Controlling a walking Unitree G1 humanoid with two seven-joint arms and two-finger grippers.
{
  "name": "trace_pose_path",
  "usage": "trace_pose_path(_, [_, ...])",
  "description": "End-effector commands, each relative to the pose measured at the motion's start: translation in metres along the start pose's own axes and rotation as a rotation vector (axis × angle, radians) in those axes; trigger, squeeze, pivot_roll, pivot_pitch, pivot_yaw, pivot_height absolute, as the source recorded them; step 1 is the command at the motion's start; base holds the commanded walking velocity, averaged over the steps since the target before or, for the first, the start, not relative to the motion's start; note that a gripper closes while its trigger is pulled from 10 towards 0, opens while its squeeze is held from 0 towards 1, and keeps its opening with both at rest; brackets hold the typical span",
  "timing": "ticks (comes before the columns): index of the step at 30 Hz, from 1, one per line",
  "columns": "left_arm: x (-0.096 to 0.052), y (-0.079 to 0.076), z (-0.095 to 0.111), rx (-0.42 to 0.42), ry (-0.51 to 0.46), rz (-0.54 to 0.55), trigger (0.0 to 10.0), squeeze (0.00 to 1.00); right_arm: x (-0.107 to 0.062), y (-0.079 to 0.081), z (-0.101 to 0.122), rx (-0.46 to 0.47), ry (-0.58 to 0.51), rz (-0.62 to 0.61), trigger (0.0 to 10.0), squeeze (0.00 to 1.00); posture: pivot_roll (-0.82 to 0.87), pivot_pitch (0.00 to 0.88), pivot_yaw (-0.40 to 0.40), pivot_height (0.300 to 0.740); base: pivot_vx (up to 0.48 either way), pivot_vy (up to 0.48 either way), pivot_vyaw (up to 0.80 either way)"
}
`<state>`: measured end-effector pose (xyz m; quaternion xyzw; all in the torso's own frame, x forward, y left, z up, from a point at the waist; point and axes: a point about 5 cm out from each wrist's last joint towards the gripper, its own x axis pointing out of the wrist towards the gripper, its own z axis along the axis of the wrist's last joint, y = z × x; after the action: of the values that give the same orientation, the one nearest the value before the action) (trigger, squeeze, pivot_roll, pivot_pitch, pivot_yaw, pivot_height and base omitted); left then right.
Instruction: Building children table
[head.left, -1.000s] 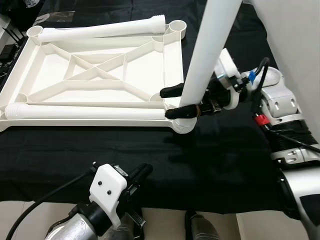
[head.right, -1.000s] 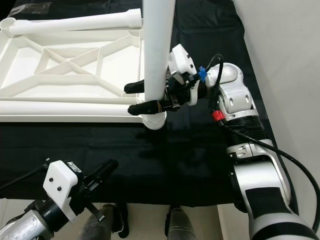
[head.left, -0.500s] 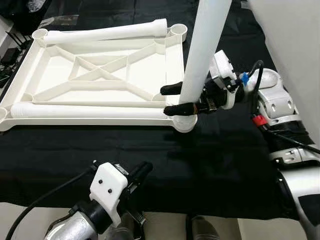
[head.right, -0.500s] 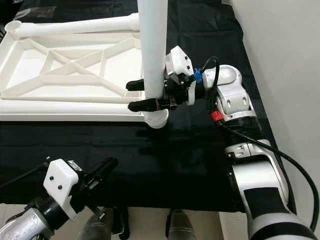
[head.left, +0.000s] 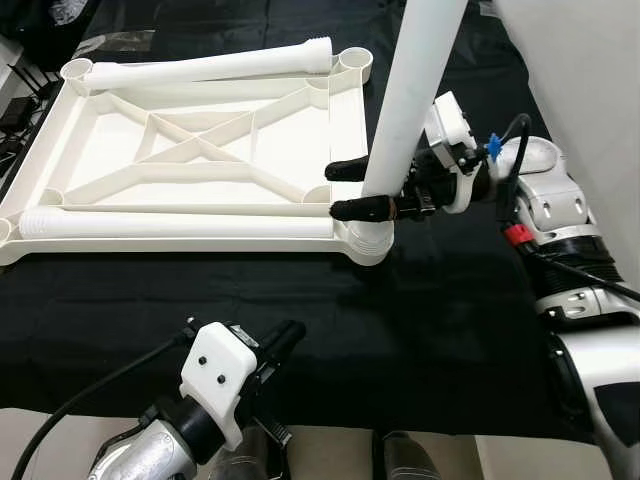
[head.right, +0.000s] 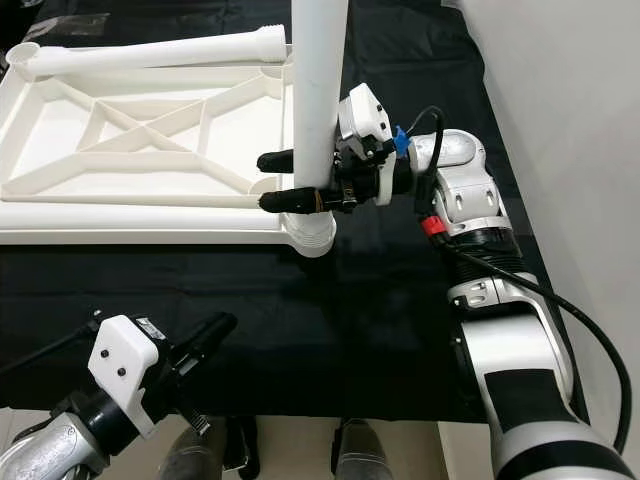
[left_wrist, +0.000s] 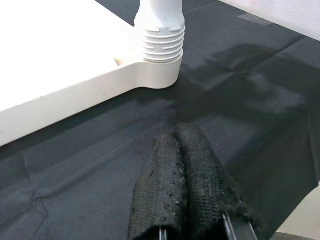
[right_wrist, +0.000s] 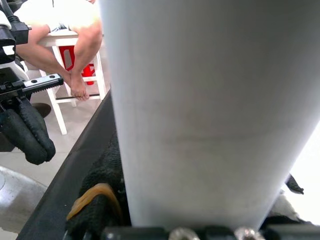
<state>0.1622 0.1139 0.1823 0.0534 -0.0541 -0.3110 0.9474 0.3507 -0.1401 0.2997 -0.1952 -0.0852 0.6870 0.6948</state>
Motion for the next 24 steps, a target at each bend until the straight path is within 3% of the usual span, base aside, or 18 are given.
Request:
trace_pose_path(1, [-0.002,-0.003,-0.008,-0.013,0.045,-0.005,10.0,0.0,0.005,0.004,-0.013,0.038,0.04,0.027,10.0,0.0,0.06,0.324,0.026,0.74,0.0,0.0,0.0])
trace_pose_path(12, [-0.003,-0.004,-0.007,-0.008,0.044,-0.005,10.0,0.0,0.004,0.002,-0.015,0.041,0.053,0.024,10.0,0.0,0.07,0.335,0.023,0.74,0.0,0.0,0.0])
trace_pose_path(24, [-0.004,-0.004,-0.006,0.001,0.043,0.0,10.0,0.0,0.018,0.0,-0.022,0.047,0.075,0.009,10.0,0.0,0.07,0.349,0.026,0.74,0.0,0.0,0.0])
